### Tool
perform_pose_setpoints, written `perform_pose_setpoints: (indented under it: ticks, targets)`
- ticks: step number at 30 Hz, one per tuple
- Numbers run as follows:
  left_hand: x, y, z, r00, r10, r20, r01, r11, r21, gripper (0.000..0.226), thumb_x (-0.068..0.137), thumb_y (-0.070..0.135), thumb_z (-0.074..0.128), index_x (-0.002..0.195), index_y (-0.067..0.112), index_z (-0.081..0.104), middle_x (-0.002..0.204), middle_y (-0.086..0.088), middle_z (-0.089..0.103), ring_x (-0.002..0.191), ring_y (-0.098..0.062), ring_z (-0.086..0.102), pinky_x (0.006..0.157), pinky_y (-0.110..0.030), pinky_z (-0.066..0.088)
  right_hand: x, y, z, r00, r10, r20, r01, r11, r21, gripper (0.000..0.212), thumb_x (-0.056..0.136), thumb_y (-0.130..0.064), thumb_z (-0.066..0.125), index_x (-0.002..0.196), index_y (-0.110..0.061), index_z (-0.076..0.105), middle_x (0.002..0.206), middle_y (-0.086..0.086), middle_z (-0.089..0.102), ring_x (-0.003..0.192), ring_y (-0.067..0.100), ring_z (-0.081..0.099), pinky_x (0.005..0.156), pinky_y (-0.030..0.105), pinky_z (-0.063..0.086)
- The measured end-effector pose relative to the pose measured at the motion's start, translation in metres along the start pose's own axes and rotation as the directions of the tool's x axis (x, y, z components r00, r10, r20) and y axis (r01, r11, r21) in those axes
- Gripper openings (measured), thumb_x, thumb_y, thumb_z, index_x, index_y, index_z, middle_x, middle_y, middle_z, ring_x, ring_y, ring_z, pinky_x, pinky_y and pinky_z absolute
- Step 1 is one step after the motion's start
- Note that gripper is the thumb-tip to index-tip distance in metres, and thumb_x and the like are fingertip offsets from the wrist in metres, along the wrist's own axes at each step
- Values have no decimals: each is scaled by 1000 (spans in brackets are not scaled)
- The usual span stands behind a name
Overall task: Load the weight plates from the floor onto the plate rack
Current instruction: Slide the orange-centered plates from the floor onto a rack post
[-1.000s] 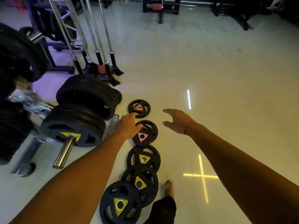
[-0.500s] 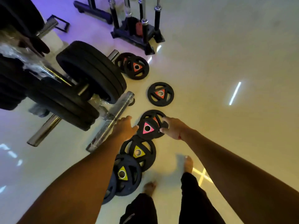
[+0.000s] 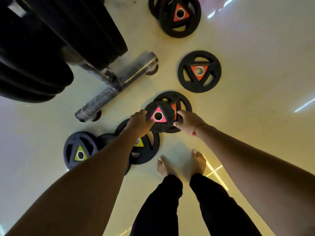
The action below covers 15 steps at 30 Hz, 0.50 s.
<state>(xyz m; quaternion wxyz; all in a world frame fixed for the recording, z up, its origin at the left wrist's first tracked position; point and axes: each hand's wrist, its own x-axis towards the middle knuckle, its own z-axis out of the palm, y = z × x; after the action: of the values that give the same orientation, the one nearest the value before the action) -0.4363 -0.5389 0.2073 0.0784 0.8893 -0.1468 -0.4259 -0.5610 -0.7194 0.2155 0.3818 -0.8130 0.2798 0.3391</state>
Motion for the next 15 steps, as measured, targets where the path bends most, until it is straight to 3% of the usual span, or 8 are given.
perform_pose_setpoints:
  ticks: [5, 10, 15]
  targets:
    - [108, -42, 62, 995, -88, -41, 85, 993, -79, 64, 92, 49, 61, 145, 17, 45, 142, -17, 54, 129, -38, 49, 104, -52, 46, 116, 40, 41, 999, 32, 28, -33, 999, 20, 66, 100, -42, 55, 156, -16, 31, 155, 10, 43, 141, 31, 43, 111, 44, 43]
    - [201, -93, 132, 977, -196, -87, 175, 963, -206, 62, 91, 50, 62, 139, 13, 49, 135, -18, 57, 126, -40, 51, 102, -50, 47, 219, 77, 86, 997, 79, -1, -79, 994, 79, 58, 99, -38, 58, 148, -13, 42, 144, 12, 54, 131, 32, 52, 102, 40, 45]
    - [254, -118, 185, 932, -342, -120, 253, 851, -460, 57, 92, 55, 59, 130, 13, 53, 123, -15, 62, 117, -37, 58, 91, -42, 46, 285, 99, 112, 982, 184, -48, -166, 951, 259, 51, 101, -34, 58, 145, -10, 47, 143, 12, 54, 132, 33, 50, 103, 39, 42]
